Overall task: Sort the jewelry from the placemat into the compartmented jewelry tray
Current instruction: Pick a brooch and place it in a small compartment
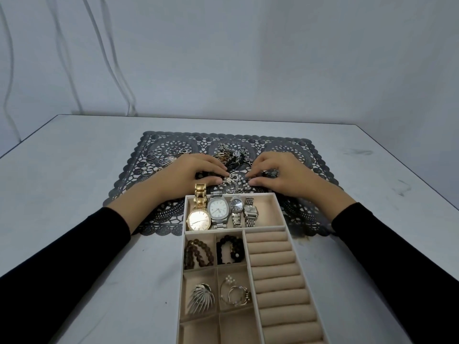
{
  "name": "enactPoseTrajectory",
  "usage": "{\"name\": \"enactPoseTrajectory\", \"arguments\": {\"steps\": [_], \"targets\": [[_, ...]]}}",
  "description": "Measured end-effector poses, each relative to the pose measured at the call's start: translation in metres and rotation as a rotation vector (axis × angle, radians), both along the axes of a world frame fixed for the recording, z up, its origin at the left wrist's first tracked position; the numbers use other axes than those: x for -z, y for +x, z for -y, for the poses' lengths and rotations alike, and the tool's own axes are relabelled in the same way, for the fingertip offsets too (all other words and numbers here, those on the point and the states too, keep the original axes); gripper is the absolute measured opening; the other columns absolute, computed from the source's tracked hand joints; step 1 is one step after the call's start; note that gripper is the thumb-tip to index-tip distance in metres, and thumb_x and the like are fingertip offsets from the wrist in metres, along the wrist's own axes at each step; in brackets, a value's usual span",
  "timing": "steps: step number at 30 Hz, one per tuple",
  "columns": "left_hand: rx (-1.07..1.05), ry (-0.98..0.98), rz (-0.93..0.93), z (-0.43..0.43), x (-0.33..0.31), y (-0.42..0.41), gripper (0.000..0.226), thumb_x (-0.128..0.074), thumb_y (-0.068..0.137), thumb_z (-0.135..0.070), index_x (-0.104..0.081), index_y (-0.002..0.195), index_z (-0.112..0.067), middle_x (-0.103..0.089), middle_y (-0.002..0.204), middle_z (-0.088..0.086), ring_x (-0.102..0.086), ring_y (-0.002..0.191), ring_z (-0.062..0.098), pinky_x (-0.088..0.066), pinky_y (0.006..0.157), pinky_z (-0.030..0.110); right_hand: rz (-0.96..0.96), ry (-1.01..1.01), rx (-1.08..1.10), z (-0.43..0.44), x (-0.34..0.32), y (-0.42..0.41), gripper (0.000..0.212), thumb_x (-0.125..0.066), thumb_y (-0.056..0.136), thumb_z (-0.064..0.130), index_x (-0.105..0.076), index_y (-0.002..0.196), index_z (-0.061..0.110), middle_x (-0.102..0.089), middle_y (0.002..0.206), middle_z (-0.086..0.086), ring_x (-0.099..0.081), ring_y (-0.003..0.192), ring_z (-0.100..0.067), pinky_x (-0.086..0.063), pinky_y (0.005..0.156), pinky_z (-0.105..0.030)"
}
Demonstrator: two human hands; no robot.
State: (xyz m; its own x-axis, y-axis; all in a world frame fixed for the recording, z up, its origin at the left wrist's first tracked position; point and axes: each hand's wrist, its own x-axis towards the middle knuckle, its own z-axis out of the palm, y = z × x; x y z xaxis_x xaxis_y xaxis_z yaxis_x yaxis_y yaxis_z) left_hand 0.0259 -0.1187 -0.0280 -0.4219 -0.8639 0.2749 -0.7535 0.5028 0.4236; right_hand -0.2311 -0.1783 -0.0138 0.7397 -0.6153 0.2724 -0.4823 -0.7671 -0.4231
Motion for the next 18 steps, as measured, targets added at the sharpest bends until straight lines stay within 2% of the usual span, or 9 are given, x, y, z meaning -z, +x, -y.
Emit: {"name": "enactPoseTrajectory", "arguments": {"steps": [3, 6, 9, 14, 16, 18], "targets": [[0.001, -0.010, -0.013, 0.001, 0.000, 0.001, 0.026, -0.065, 0.090, -0.032, -0.072, 0.114, -0.027, -0.065, 0.118, -0.014, -0.057, 0.107, -0.006, -0.039, 0.092, 0.008, -0.039, 0.004, 0.007, 0.003, 0.003, -0.001, 0.017, -0.072, 0.083, 0.027, -0.076, 0.099, 0.020, -0.065, 0.098, 0.006, -0.059, 0.093, -0.007, -0.046, 0.088, -0.026], [-0.017, -0.040, -0.018, 0.000, 0.000, 0.004, 0.023, -0.065, 0.090, -0.028, -0.073, 0.111, -0.024, -0.066, 0.115, -0.012, -0.061, 0.105, 0.003, -0.045, 0.093, 0.018, -0.044, 0.018, 0.036, 0.006, 0.004, -0.002, 0.013, -0.069, 0.086, 0.025, -0.074, 0.098, 0.020, -0.062, 0.095, 0.009, -0.056, 0.091, -0.004, -0.040, 0.083, -0.015], [-0.037, -0.065, -0.021, 0.000, 0.000, 0.004, 0.022, -0.065, 0.091, -0.026, -0.073, 0.111, -0.023, -0.067, 0.115, -0.009, -0.062, 0.105, 0.007, -0.045, 0.091, 0.019, -0.063, 0.011, 0.062, 0.006, 0.004, -0.001, 0.010, -0.068, 0.088, 0.022, -0.072, 0.095, 0.019, -0.059, 0.093, 0.010, -0.053, 0.089, -0.004, -0.033, 0.077, -0.005], [-0.003, -0.093, -0.024, 0.002, -0.006, -0.007, 0.026, -0.063, 0.091, -0.032, -0.073, 0.112, -0.020, -0.067, 0.113, -0.010, -0.059, 0.101, 0.001, -0.036, 0.082, -0.001, -0.109, 0.052, 0.074, 0.004, 0.002, 0.004, 0.004, -0.065, 0.089, 0.017, -0.066, 0.093, 0.016, -0.058, 0.098, 0.003, -0.051, 0.093, -0.009, -0.038, 0.083, -0.021], [0.017, -0.093, 0.003, 0.005, -0.009, -0.012, 0.024, -0.064, 0.092, -0.030, -0.074, 0.112, -0.020, -0.068, 0.112, -0.010, -0.059, 0.101, 0.000, -0.036, 0.085, -0.001, -0.140, 0.054, 0.081, 0.003, 0.001, 0.005, 0.004, -0.064, 0.089, 0.015, -0.064, 0.093, 0.014, -0.057, 0.100, 0.001, -0.051, 0.095, -0.011, -0.039, 0.086, -0.024], [0.040, -0.082, 0.017, 0.009, -0.010, -0.016, 0.021, -0.065, 0.092, -0.028, -0.075, 0.109, -0.020, -0.070, 0.109, -0.009, -0.061, 0.099, 0.001, -0.041, 0.089, 0.006, -0.159, 0.042, 0.078, 0.002, 0.000, 0.006, 0.003, -0.064, 0.089, 0.014, -0.062, 0.091, 0.014, -0.057, 0.099, 0.001, -0.050, 0.094, -0.012, -0.039, 0.085, -0.025]]}}
